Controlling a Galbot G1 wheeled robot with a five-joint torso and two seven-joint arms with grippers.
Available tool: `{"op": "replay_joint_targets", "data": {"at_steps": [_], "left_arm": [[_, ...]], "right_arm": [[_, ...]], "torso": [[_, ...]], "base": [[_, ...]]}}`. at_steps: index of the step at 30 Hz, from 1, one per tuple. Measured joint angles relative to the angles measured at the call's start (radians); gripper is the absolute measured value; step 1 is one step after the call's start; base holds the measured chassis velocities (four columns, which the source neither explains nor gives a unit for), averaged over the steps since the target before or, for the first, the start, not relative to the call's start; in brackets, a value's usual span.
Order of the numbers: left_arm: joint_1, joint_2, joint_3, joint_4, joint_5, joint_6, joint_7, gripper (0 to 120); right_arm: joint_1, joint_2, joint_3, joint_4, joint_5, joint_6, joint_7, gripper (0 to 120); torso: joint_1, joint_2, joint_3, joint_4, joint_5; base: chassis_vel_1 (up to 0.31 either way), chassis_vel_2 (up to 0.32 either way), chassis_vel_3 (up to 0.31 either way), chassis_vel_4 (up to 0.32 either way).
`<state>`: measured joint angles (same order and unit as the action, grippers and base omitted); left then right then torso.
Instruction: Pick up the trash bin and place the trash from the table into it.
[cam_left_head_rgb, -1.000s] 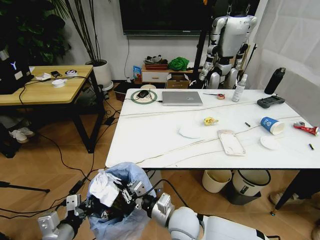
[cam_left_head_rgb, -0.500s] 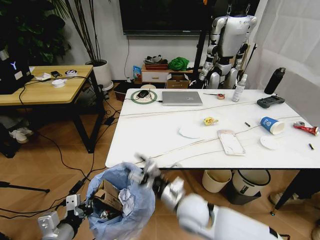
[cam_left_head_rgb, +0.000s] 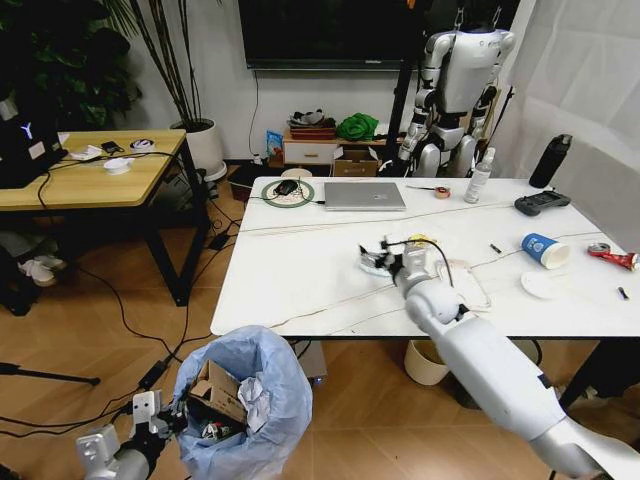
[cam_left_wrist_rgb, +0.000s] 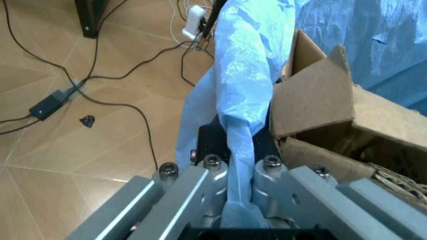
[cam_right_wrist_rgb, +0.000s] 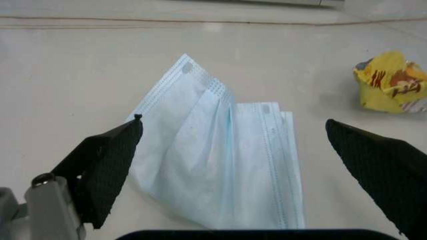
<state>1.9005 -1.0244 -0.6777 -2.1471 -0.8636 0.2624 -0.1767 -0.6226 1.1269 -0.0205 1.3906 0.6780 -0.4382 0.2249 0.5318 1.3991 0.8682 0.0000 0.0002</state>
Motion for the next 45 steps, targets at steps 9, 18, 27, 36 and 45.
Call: {"op": "replay_joint_targets", "data": {"at_steps": [9,18,27,36,45], "left_arm": [[0.002,-0.005,0.003,-0.001,0.009,-0.001,0.0,0],[0.012,-0.004,-0.005,-0.012,0.01,-0.003,0.0,0],[0.013,-0.002,-0.007,-0.008,0.012,-0.005,0.004,0],[0.005,0.002,-0.003,-0.005,0.007,-0.006,0.005,0],[0.003,0.007,-0.007,-0.002,-0.003,-0.006,0.006,0]], "right_arm": [[0.008,0.02,0.008,-0.048,0.041,-0.015,-0.003,100],[-0.018,0.022,0.003,-0.049,0.014,-0.004,-0.015,70],[-0.032,0.015,-0.011,-0.025,0.004,0.028,-0.015,37],[-0.075,-0.042,-0.027,0.076,0.024,0.141,-0.084,4],[-0.15,-0.113,-0.205,0.375,0.129,0.274,-0.19,0]], "torso": [[0.0,0.0,0.0,0.0003,-0.0004],[0.0,0.0,0.0,0.0002,-0.0001],[0.0,0.0,0.0,0.0002,-0.0003],[0.0,0.0,0.0,0.0002,-0.0003],[0.0,0.0,0.0,0.0002,-0.0003]], "base": [[0.0,0.0,0.0,0.0],[0.0,0.0,0.0,0.0],[0.0,0.0,0.0,0.0],[0.0,0.0,0.0,0.0],[0.0,0.0,0.0,0.0]]}}
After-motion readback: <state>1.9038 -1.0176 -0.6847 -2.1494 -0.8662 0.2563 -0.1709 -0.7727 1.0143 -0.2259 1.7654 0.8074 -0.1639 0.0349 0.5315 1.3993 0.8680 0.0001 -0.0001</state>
